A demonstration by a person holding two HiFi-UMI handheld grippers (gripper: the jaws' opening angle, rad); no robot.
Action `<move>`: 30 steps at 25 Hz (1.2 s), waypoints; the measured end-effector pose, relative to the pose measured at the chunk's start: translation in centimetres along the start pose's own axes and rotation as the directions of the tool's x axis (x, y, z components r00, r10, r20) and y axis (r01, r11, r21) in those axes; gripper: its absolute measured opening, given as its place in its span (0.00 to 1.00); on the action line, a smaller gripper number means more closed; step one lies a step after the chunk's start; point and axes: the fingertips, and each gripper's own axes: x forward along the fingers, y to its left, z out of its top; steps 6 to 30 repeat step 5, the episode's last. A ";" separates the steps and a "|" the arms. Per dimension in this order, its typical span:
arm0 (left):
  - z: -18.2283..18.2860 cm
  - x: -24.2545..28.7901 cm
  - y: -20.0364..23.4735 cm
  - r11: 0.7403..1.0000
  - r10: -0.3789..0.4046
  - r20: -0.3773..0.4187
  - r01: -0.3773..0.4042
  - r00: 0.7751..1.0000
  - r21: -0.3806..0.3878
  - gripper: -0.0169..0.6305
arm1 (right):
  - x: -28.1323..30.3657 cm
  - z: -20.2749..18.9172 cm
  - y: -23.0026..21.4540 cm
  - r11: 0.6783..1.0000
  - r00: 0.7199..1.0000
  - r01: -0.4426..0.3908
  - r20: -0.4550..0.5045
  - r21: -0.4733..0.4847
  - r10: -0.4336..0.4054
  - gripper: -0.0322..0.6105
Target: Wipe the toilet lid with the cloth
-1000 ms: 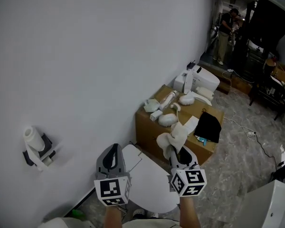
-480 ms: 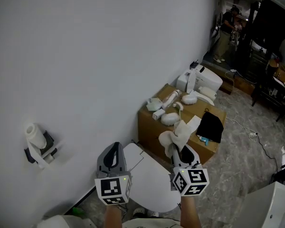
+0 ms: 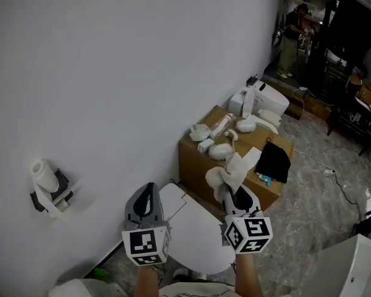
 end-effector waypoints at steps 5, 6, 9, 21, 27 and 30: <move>-0.1 0.2 -0.2 1.000 0.000 -0.001 0.000 1.000 -0.002 0.05 | 0.1 0.0 -0.3 1.000 1.000 0.003 0.000 0.001 -0.003 0.19; -0.1 0.2 -0.2 1.000 0.000 -0.001 0.000 1.000 -0.002 0.05 | 0.1 0.0 -0.3 1.000 1.000 0.003 0.000 0.001 -0.003 0.19; -0.1 0.2 -0.2 1.000 0.000 -0.001 0.000 1.000 -0.002 0.05 | 0.1 0.0 -0.3 1.000 1.000 0.003 0.000 0.001 -0.003 0.19; -0.1 0.2 -0.2 1.000 0.000 -0.001 0.000 1.000 -0.002 0.05 | 0.1 0.0 -0.3 1.000 1.000 0.003 0.000 0.001 -0.003 0.19; -0.1 0.2 -0.2 1.000 0.000 -0.001 0.000 1.000 -0.002 0.05 | 0.1 0.0 -0.3 1.000 1.000 0.003 0.000 0.001 -0.003 0.19; -0.1 0.2 -0.2 1.000 0.000 -0.001 0.000 1.000 -0.002 0.05 | 0.1 0.0 -0.3 1.000 1.000 0.003 0.000 0.001 -0.003 0.19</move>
